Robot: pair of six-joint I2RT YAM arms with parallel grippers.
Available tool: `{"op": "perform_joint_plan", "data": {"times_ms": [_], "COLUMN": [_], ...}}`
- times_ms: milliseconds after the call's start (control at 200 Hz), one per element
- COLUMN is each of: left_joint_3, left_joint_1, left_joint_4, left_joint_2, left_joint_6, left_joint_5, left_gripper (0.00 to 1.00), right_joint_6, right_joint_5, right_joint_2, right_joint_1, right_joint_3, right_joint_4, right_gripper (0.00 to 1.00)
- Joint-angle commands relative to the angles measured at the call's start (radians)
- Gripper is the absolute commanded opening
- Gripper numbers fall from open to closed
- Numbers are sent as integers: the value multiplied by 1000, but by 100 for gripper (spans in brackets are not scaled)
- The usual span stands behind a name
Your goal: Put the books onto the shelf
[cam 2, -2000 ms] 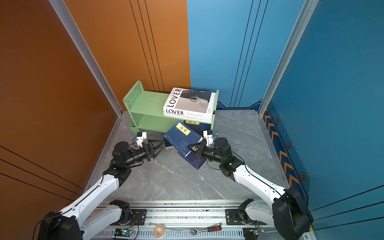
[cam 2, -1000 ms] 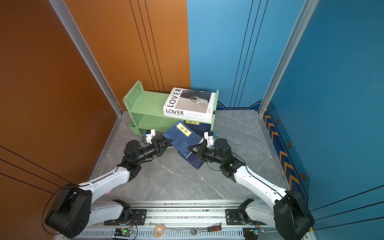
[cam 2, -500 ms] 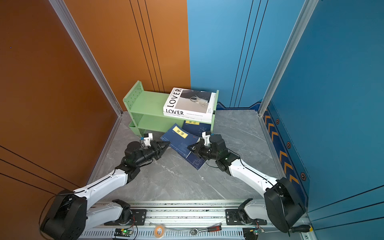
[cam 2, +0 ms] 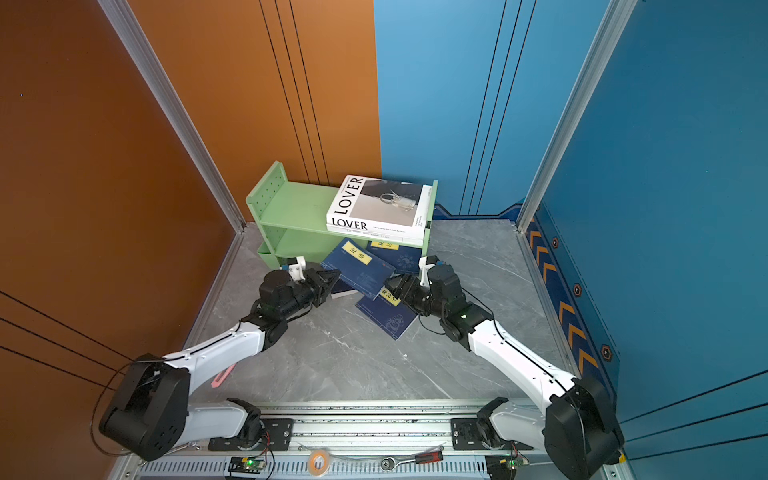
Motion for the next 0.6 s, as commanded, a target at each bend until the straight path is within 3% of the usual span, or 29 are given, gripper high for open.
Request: {"op": "perform_joint_plan", "data": {"times_ms": [0, 150, 345, 596], "left_joint_3": [41, 72, 108, 188], "left_joint_1": [4, 4, -6, -36], "left_joint_4": [212, 373, 666, 648], "left_joint_2": [57, 158, 321, 408], "left_joint_6": [-58, -145, -299, -268], "left_joint_5": [-43, -24, -3, -25], "left_gripper": [0, 0, 0, 0], "right_joint_6": [-48, -77, -79, -65], "right_joint_5": [77, 156, 215, 241], "right_joint_2": [-81, -199, -329, -404], "right_joint_1": [-4, -6, -35, -64], "right_joint_3": [-14, -36, -77, -110], "right_joint_4": [-92, -180, -256, -297], "right_gripper": [73, 83, 86, 87]}}
